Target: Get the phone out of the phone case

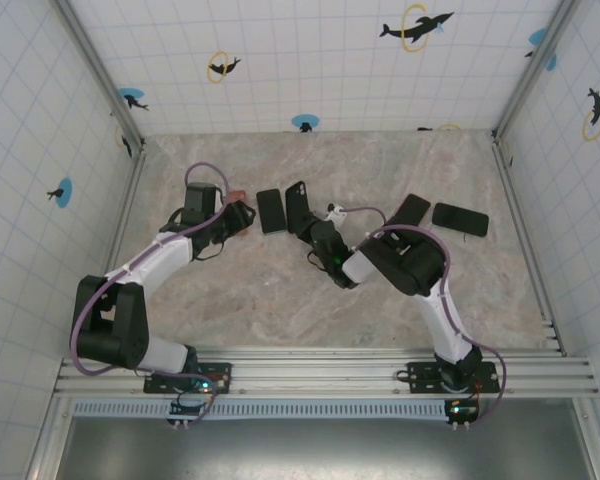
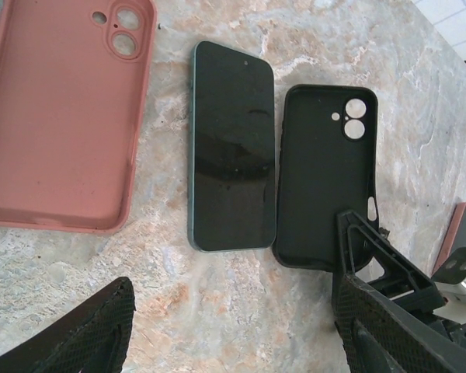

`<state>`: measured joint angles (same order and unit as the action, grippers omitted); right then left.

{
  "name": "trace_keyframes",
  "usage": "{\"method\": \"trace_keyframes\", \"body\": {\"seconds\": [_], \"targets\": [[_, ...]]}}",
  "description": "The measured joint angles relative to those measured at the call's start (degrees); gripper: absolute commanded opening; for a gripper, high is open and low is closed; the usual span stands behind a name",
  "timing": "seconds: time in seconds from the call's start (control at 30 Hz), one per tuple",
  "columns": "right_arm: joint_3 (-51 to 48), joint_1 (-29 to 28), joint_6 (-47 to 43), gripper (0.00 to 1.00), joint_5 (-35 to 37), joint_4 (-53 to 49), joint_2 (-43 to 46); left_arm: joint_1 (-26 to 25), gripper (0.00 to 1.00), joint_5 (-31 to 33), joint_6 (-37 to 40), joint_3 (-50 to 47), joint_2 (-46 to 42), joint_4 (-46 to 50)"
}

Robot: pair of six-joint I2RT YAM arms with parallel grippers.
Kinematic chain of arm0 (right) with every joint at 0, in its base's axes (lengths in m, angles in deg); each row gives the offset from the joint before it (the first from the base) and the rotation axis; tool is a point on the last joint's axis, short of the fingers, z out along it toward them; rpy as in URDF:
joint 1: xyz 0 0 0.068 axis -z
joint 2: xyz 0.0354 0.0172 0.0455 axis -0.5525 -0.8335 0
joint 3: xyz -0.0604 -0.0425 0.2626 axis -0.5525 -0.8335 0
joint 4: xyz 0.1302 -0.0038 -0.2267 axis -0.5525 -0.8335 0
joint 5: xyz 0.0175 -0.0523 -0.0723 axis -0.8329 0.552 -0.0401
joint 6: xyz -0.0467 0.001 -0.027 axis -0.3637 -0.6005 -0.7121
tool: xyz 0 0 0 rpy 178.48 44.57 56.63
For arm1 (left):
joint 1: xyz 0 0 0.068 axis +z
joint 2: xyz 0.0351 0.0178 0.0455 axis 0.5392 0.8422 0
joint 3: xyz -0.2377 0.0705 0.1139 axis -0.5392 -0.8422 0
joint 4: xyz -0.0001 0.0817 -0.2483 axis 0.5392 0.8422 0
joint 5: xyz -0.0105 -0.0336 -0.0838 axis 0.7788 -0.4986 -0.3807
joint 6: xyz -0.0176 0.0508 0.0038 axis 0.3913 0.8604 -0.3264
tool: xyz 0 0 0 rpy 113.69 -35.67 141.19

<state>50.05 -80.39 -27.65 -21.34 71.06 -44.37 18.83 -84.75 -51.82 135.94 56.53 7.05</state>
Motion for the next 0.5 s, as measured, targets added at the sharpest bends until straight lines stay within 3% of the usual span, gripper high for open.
{"method": "trace_keyframes", "body": {"seconds": [0.5], "targets": [[0.4, 0.0, 2.8, 0.11, -3.0, 0.3, -0.2, 0.0, 0.71, -0.6, 0.2, 0.0, 0.0, 0.0]]}}
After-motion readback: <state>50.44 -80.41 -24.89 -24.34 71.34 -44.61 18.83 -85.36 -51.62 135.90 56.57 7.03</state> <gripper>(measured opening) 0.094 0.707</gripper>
